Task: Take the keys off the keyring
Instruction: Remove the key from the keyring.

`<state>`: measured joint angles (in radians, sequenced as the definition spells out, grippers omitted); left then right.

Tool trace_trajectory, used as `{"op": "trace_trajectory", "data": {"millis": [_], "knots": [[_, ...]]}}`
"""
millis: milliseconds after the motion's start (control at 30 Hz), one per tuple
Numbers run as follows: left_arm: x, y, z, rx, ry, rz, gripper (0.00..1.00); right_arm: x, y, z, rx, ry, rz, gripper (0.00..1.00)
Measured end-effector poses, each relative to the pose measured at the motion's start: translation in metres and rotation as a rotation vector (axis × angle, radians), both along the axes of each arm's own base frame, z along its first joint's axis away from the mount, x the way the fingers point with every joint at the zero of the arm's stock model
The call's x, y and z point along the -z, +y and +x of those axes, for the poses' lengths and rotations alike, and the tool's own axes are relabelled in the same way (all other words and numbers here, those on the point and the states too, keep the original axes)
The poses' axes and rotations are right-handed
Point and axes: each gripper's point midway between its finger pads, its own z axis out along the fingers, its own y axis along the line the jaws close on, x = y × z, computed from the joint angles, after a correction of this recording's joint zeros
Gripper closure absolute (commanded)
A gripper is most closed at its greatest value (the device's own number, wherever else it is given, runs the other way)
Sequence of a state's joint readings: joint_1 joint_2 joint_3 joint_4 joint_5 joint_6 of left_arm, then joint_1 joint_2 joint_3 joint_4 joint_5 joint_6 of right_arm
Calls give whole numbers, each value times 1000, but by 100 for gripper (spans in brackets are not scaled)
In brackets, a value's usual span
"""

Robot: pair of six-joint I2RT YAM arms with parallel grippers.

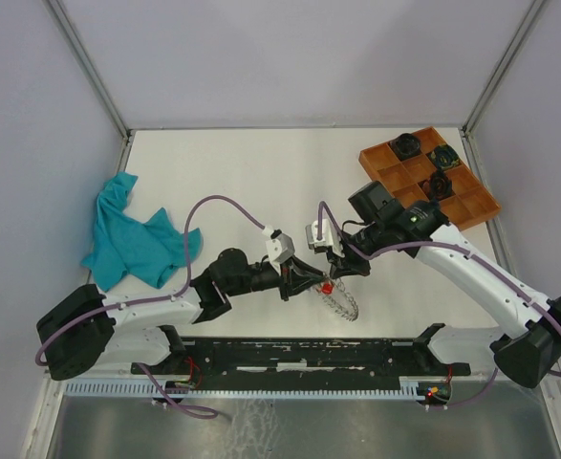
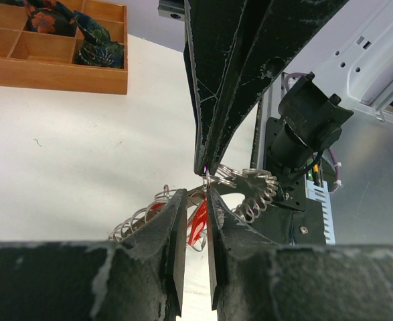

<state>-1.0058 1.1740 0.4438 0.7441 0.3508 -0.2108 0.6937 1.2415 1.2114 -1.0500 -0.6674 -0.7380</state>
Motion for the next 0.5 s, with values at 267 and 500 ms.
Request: {"op": "trace_trajectory", "data": {"millis": [267,500], "knots": [[2,-5,-1,21,-7,-10,69,2,-3,-1,5,11,-31,99],[-4,4,-6,16,-27,-41,68,0,2,0,3,10,-11,99]]}}
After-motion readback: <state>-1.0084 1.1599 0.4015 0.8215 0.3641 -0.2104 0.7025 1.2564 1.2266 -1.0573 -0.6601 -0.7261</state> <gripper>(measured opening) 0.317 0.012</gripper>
